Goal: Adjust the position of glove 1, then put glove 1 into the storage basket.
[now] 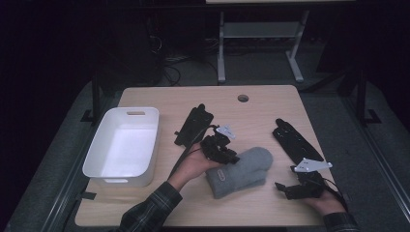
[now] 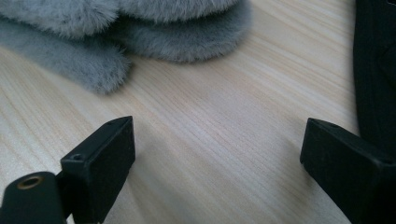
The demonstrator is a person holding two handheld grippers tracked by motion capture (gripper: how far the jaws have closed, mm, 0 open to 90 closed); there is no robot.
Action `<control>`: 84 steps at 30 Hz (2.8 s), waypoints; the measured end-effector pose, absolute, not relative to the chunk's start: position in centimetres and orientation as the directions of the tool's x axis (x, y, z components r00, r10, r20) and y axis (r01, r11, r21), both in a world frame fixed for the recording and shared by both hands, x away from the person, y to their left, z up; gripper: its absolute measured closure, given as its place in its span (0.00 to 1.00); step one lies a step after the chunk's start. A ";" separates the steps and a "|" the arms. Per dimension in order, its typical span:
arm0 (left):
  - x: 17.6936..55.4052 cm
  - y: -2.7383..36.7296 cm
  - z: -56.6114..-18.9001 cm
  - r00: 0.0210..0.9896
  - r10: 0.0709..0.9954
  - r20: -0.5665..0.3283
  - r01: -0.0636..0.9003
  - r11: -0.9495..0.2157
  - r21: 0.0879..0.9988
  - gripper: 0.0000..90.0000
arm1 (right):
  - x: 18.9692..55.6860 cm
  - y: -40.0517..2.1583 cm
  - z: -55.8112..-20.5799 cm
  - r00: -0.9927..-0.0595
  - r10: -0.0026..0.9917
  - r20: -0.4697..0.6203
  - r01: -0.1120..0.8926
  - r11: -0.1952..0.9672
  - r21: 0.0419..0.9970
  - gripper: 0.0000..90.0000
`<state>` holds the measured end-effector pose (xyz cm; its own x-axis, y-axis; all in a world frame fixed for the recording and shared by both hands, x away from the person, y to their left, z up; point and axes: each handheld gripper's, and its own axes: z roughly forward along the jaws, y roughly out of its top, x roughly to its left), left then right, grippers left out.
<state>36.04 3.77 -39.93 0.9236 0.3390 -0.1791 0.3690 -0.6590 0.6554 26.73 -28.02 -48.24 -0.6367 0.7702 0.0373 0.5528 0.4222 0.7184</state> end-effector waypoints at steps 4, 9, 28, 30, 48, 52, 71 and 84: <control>36.4 4.3 -39.9 0.918 0.350 -0.184 0.378 -0.639 0.671 0.49 | 26.7 -28.0 -48.2 -0.637 0.770 0.037 0.553 0.422 0.718 0.11; 37.1 3.6 -40.8 0.921 0.320 -0.221 0.382 -0.630 0.676 0.33 | 26.7 -28.0 -48.2 -0.636 0.771 0.037 0.553 0.422 0.718 0.11; 38.2 -0.3 -45.2 0.935 0.251 -0.250 0.352 -0.743 0.569 0.15 | 26.8 -28.0 -48.2 -0.636 0.771 0.037 0.553 0.422 0.719 0.11; 38.2 -0.5 -45.7 0.929 0.249 -0.273 0.364 -0.745 0.559 0.15 | 26.8 -28.0 -48.2 -0.636 0.771 0.036 0.553 0.422 0.719 0.11; 38.3 -0.1 -45.6 0.916 0.126 -0.380 0.340 -0.745 0.574 0.76 | 26.8 -28.0 -48.2 -0.636 0.771 0.036 0.553 0.422 0.719 0.11; 38.2 0.1 -45.3 0.911 0.135 -0.391 0.356 -0.737 0.574 0.79 | 26.8 -28.0 -48.2 -0.635 0.771 0.037 0.553 0.422 0.718 0.11; 38.1 4.5 -40.2 0.916 0.278 -0.288 0.399 -0.706 0.586 0.81 | 26.8 -28.0 -48.2 -0.636 0.771 0.036 0.553 0.422 0.718 0.11; 38.2 8.4 -35.6 0.903 0.365 -0.229 0.424 -0.660 0.620 0.81 | 26.8 -28.0 -48.2 -0.636 0.771 0.036 0.553 0.423 0.718 0.11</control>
<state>38.23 8.40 -35.63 0.9026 0.3646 -0.2290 0.4240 -0.6600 0.6202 26.76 -28.01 -48.23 -0.6363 0.7706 0.0364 0.5528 0.4225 0.7183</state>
